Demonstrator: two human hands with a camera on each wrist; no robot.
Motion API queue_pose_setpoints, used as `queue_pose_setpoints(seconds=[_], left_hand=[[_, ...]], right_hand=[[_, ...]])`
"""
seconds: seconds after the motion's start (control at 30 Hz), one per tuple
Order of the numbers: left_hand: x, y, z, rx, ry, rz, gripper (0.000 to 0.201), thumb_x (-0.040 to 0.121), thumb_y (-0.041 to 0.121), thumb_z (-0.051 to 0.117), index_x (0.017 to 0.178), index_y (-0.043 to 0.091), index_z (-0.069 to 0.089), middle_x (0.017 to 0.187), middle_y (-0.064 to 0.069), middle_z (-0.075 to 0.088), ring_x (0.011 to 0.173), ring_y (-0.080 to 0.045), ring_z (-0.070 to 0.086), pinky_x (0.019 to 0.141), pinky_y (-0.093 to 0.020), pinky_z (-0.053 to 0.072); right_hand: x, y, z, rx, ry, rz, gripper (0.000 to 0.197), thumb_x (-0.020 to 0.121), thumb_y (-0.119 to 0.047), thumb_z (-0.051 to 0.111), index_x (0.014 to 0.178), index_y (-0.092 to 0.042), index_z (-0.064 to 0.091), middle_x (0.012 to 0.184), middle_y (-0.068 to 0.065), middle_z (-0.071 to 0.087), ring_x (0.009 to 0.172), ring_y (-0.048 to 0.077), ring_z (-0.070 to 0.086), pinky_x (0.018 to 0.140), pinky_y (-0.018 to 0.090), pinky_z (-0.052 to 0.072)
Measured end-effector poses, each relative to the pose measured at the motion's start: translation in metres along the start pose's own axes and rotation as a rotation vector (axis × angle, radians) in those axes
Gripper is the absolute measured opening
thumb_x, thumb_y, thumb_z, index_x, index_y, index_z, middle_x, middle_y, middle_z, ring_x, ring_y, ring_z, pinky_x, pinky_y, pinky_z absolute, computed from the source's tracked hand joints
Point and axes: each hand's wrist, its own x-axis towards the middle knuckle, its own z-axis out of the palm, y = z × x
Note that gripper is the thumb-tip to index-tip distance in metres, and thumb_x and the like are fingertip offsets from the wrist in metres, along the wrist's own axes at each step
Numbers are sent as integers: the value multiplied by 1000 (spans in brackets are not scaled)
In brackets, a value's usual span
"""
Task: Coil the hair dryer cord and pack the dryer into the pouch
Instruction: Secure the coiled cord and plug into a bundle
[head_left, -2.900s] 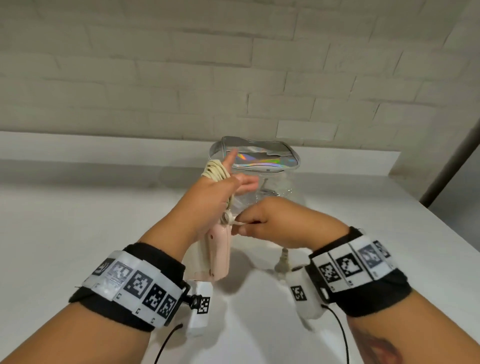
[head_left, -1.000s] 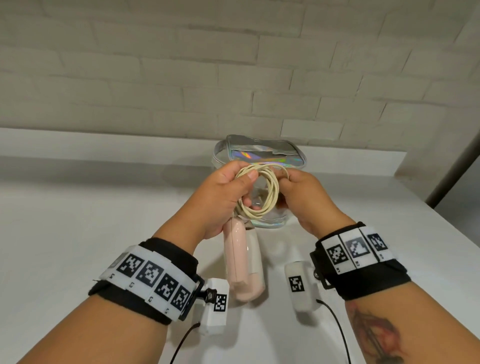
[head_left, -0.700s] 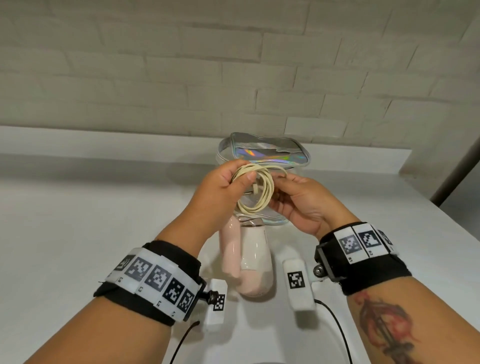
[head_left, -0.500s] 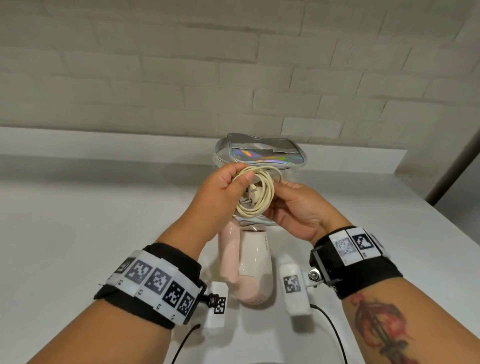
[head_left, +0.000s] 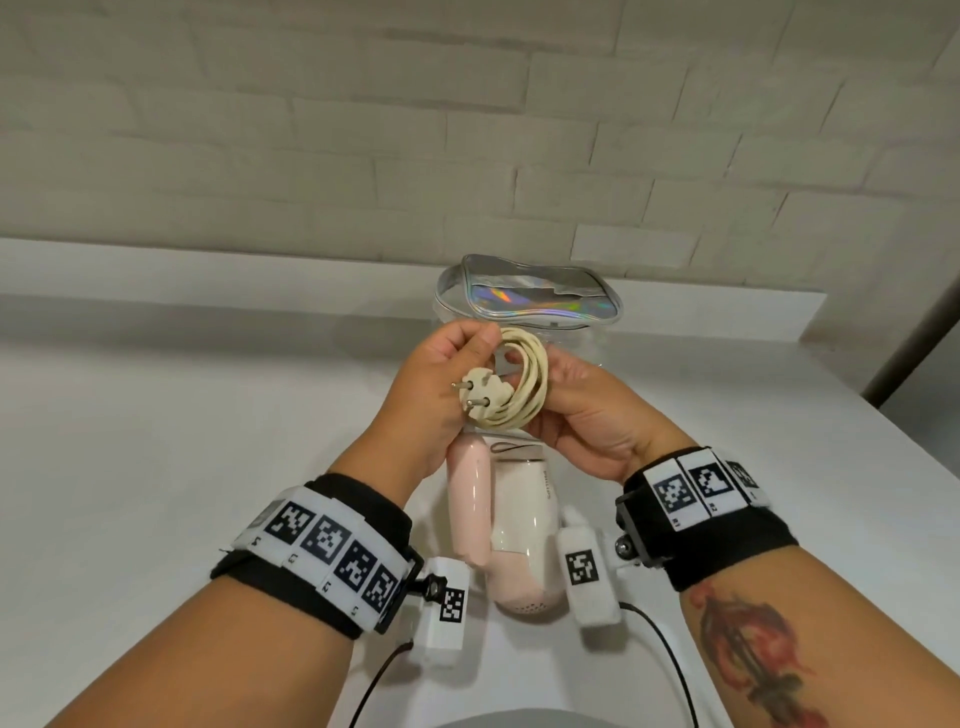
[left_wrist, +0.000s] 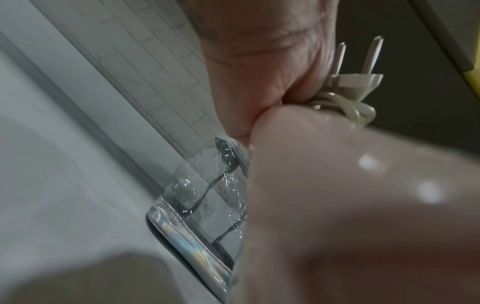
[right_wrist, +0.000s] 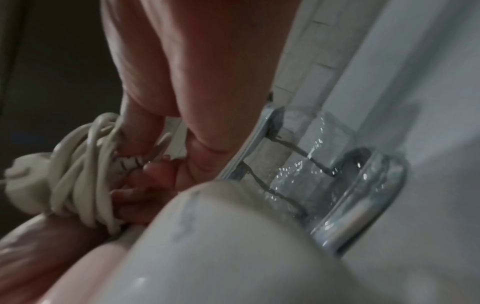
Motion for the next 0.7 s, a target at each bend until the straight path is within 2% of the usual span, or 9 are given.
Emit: queue_pose_setpoints(seconds=[0.13,0.23,0.3,0.37,0.43,0.5,0.6,0.63,0.7], left_hand=[[2,-3,0,79,87,15,10,93,24,60,90,18,67,69,1,64,59,-10,59,59,-29,53],[4,-7,-2,98,171,12,15,90,31,63,97,18,68,94,-10,74,80,-22,69,78,-45,58],[6,-9,-3,109,232,16,17,89,35,64,97,20,67,97,-9,75,86,-26,71,80,-48,59],[7,-11,-2,110,272,14,19,88,37,64,98,21,66,97,-10,74,88,-29,72,80,-50,59],[8,-11,0,100,284,6,19,87,38,63,96,22,65,96,-11,74,84,-29,71,79,-52,59],[7,-11,0,91,299,-10,18,86,40,64,94,24,64,98,-14,73,80,-26,71,77,-50,60],[4,-9,0,55,296,-37,28,80,43,69,98,23,61,104,-17,72,79,-26,70,68,-42,58],[4,-8,-1,38,303,-56,35,72,43,72,98,23,60,104,-16,72,79,-27,69,66,-40,56],[5,-5,-4,42,314,-79,46,57,35,68,99,19,58,100,-12,71,79,-27,65,66,-38,50]], right_hand=[[1,-5,-1,-91,221,-47,47,86,8,56,129,4,39,87,9,70,72,15,69,64,26,59],[-7,-13,2,-81,251,-126,54,82,10,49,131,-8,35,99,16,67,81,26,67,78,35,58],[-14,-17,10,-219,160,-146,60,75,4,54,127,-18,37,116,16,60,94,26,64,88,41,55],[-17,-16,17,-582,53,-176,56,75,1,64,123,-19,44,120,8,55,98,19,62,92,40,52],[-14,-10,22,-1035,84,-227,47,75,-9,73,117,-22,55,119,2,52,100,15,59,96,37,49],[-9,-2,24,-1242,177,-293,41,74,-18,76,113,-23,64,128,2,48,114,17,52,104,36,41],[-6,4,32,-1375,248,-463,27,78,-18,70,105,-21,71,149,5,36,143,24,21,115,31,14],[-7,4,34,-1401,239,-538,26,80,-14,65,104,-21,71,148,5,39,145,24,19,116,35,12],[-10,-2,40,-1376,180,-635,34,80,-8,56,110,-20,68,132,2,57,136,20,38,117,42,16]])
